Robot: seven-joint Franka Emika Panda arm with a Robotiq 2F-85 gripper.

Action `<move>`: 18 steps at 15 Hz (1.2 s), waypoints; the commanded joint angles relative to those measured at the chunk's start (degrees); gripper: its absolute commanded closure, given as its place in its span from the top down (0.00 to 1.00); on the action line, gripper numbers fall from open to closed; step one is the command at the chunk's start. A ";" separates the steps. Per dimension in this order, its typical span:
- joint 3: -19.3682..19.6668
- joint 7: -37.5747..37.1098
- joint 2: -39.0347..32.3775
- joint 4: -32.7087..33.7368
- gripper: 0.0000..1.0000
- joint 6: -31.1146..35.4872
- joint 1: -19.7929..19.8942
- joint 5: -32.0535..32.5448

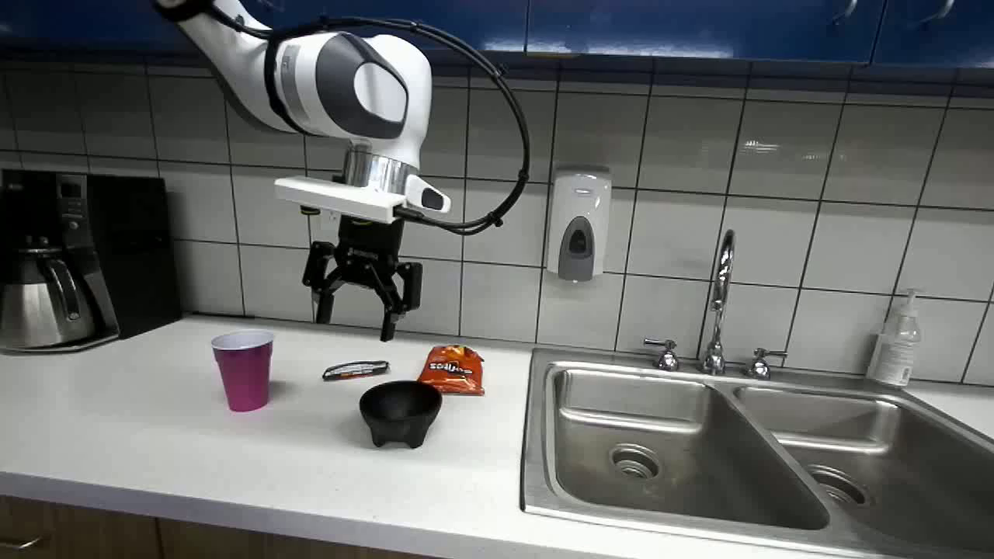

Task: Pick up the green rectangular packet and put it in the black bowl

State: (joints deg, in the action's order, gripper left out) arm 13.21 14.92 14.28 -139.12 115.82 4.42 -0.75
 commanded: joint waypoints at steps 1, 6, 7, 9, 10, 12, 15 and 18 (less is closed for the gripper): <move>-1.04 0.24 -0.10 0.06 1.00 -0.08 1.08 -0.28; -1.04 0.24 -0.10 0.06 1.00 -0.08 1.08 -0.28; -1.04 0.24 -0.10 0.06 1.00 -0.08 1.08 -0.28; -1.04 0.24 -0.10 0.06 1.00 -0.08 1.08 -0.28; -1.04 0.24 -0.10 0.06 1.00 -0.08 1.08 -0.28; -1.04 0.24 -0.10 0.06 1.00 -0.08 1.08 -0.28; -1.94 -4.56 0.60 -2.43 1.00 6.29 0.83 -2.10; -2.94 -6.35 -0.76 -3.43 1.00 9.99 0.18 -4.74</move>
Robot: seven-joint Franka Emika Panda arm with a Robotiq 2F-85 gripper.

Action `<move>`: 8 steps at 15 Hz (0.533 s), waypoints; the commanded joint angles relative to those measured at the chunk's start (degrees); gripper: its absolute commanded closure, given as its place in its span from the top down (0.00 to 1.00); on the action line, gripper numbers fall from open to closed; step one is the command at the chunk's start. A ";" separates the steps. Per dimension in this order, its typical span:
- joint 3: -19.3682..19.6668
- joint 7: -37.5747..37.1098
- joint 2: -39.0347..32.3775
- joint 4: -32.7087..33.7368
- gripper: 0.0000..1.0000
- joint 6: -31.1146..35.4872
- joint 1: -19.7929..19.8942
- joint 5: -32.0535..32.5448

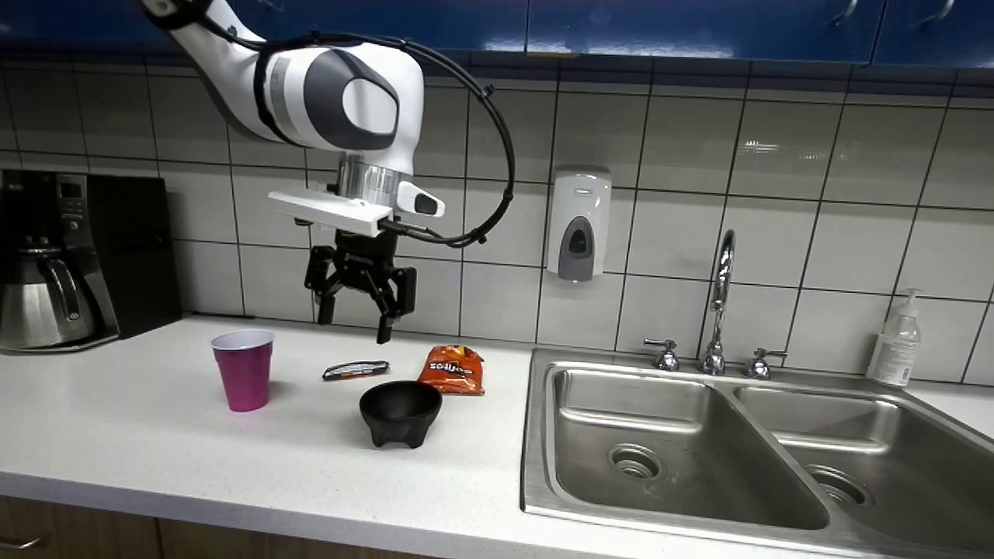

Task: Pick up the green rectangular packet and put it in the black bowl

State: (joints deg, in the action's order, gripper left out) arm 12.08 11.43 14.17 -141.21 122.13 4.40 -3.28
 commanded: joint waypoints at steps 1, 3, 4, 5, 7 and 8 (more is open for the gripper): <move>-2.18 -3.15 -1.13 -1.58 1.00 4.48 -0.02 -2.98; -3.23 -4.65 -2.29 -2.08 1.00 6.96 -0.32 -4.22; -3.70 -5.24 -3.27 -1.85 1.00 7.88 -0.53 -4.81; -4.16 -5.97 -4.03 -1.75 1.00 8.89 -0.69 -5.35; -4.99 -7.96 -5.94 -1.07 1.00 11.02 -1.02 -6.42; -5.47 -9.36 -6.78 -0.86 1.00 12.32 -1.14 -6.76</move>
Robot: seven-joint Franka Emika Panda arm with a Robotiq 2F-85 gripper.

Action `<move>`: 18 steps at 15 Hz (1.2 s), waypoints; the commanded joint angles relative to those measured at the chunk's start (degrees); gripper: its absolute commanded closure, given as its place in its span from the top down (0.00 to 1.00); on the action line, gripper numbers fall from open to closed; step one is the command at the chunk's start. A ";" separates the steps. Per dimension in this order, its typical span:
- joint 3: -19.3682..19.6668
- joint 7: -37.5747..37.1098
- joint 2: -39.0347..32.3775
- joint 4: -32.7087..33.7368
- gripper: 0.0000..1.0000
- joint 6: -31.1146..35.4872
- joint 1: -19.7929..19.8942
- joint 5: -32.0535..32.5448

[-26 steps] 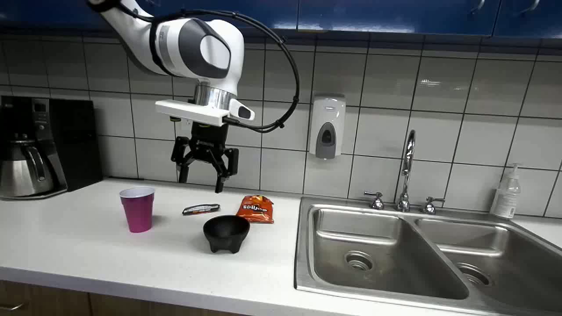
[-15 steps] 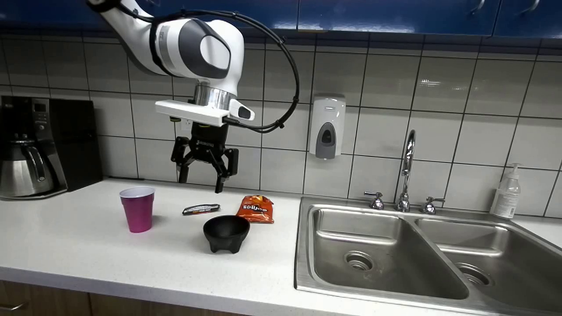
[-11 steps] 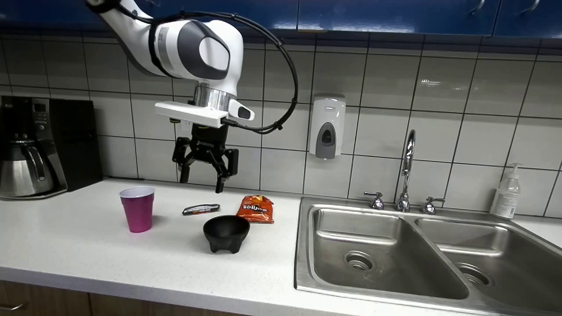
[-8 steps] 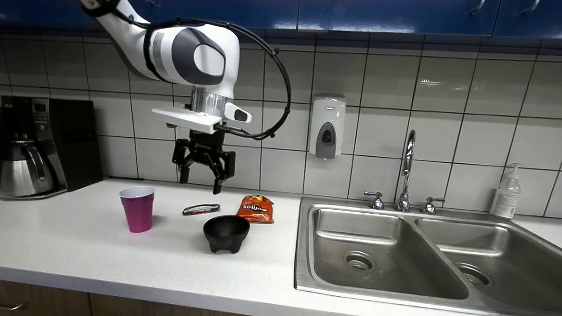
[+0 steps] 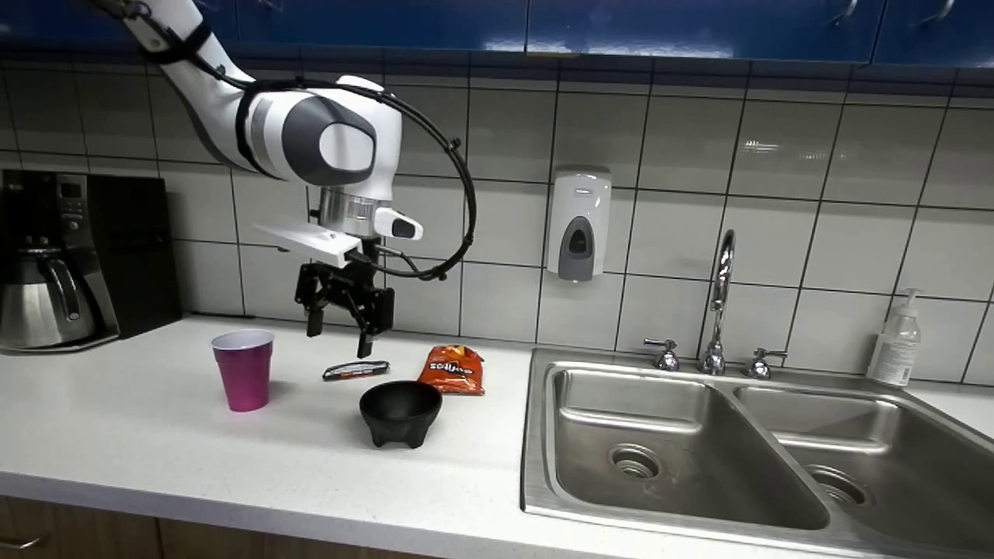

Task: Pick up the green rectangular packet and put it in the black bowl

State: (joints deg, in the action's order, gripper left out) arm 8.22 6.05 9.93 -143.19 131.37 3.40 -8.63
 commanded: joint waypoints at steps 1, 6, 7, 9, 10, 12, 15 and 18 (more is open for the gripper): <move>-2.09 -5.55 -3.36 1.24 1.00 4.65 -0.25 -1.62; -4.37 -13.02 -7.52 2.94 1.00 10.11 -1.07 -1.20; -4.80 -14.32 -8.27 3.36 1.00 10.78 -1.26 -1.00; -5.42 -16.82 -10.00 4.49 1.00 12.05 -1.66 -0.71; -5.71 -18.36 -10.95 5.16 1.00 12.81 -1.86 -0.44; -5.99 -20.75 -13.00 6.75 1.00 13.60 -2.28 -0.21; -6.05 -24.80 -15.87 9.07 1.00 14.92 -2.84 0.59; -5.68 -29.01 -18.59 11.48 1.00 15.59 -3.72 1.83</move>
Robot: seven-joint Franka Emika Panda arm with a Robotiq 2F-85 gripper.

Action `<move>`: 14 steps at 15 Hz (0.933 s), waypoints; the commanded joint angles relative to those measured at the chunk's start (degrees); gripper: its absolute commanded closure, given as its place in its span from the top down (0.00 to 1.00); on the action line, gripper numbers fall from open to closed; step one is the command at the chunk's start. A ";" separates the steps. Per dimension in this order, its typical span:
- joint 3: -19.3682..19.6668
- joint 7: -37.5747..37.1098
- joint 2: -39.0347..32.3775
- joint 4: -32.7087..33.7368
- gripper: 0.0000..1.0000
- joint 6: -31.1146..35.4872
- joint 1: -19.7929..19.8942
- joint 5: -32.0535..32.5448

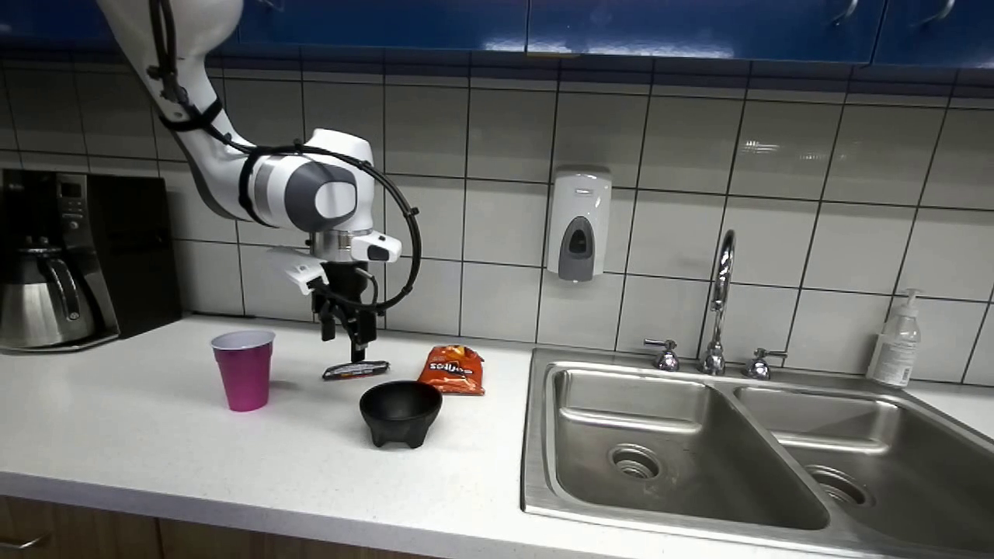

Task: Pick up the green rectangular packet and put it in the black bowl

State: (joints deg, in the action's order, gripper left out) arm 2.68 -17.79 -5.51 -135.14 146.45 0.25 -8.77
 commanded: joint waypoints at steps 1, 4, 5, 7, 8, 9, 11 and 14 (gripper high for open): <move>-0.02 -6.40 -3.92 4.18 1.00 0.53 -0.93 2.42; 0.42 -10.29 -6.28 6.59 1.00 0.40 -2.00 3.95; 0.52 -11.50 -7.03 7.38 1.00 0.23 -2.38 4.37; 0.81 -13.80 -8.50 8.95 1.00 0.15 -3.12 4.88; 1.01 -14.98 -9.21 9.71 1.00 0.15 -3.50 5.21; 1.14 -15.79 -9.89 10.44 1.00 -0.10 -3.81 5.34; 1.70 -18.13 -11.39 11.95 1.00 -0.05 -4.48 5.89; 2.34 -20.17 -13.71 14.33 1.00 -0.64 -5.15 5.83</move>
State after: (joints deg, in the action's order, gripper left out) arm 3.78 -34.26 -16.46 -124.34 146.84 -3.70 -4.33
